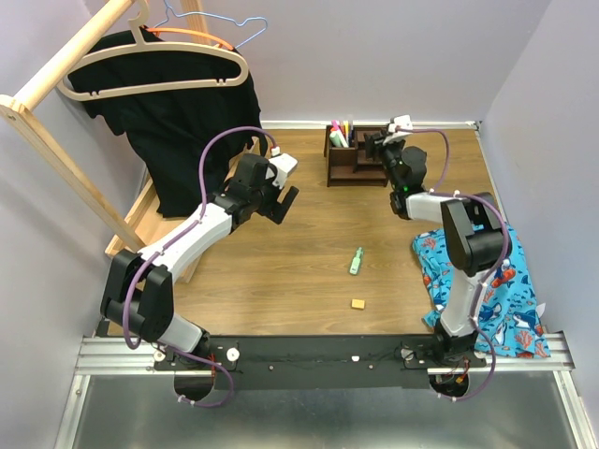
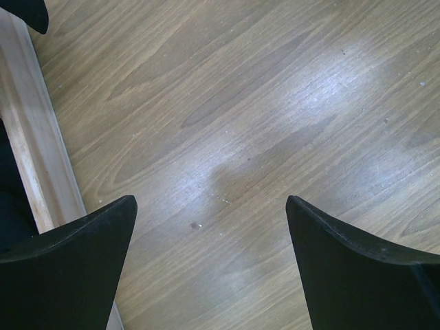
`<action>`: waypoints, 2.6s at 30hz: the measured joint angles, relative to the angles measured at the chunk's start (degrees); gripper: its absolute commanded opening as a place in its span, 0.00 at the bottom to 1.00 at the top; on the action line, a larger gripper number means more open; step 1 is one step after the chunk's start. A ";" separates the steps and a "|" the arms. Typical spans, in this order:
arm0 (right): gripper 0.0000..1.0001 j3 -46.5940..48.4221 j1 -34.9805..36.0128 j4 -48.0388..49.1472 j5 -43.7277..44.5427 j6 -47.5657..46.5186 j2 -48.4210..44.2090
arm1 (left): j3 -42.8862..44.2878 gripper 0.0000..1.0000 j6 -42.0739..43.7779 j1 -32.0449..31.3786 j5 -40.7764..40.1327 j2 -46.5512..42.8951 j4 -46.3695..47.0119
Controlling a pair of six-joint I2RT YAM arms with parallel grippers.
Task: Sort the stationery into containers
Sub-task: Place the stationery in the storage box, then pick up the stationery from the center of the board.
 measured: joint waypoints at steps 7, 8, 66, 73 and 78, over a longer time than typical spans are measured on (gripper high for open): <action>0.59 0.28 0.15 -16.11 3.52 4.07 -12.26 | 0.00 0.99 -0.02 0.00 0.00 -2.32 0.07; 0.59 0.48 0.20 -19.43 4.11 5.40 -14.01 | 0.00 0.99 -0.07 0.00 0.00 -3.08 0.15; 0.56 4.83 23.39 -107.32 10.47 52.94 -14.47 | -11.41 0.99 -9.33 -0.61 0.83 -16.37 2.36; 0.52 2.23 23.41 -105.74 8.41 52.89 -14.99 | -10.23 0.99 -10.75 -0.26 1.81 -10.97 2.21; 0.50 1.99 23.41 -103.65 7.43 52.54 -14.97 | -9.44 0.99 -11.39 0.02 2.19 -8.85 1.79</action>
